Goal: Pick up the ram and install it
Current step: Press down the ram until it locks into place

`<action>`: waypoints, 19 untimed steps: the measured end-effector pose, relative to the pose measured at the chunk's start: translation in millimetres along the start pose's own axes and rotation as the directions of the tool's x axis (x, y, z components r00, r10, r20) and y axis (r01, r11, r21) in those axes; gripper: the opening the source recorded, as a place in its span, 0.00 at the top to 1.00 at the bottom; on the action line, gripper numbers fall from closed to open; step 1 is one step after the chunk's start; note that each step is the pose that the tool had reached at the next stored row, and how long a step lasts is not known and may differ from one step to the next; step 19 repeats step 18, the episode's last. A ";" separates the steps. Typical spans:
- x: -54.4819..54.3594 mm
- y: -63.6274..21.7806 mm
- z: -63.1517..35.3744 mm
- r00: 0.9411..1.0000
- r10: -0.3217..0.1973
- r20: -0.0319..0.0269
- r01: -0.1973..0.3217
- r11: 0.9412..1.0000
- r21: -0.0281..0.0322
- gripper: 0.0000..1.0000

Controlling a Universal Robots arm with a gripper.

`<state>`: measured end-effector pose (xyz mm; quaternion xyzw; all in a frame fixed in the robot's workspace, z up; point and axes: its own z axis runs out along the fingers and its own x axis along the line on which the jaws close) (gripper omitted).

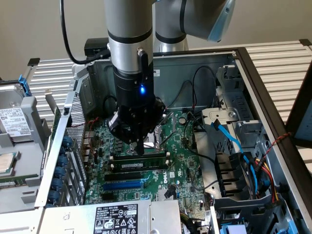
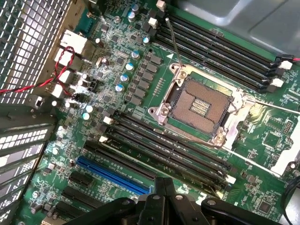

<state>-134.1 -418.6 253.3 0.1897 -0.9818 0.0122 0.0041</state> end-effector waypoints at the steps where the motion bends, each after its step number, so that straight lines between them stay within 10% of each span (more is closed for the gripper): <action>1: 0.0 0.0 0.0 1.000 0.011 0.000 -0.011 1.000 0.000 0.89; 19: 0.0 0.0 0.1 0.989 0.148 -0.003 -0.148 0.989 -0.002 0.89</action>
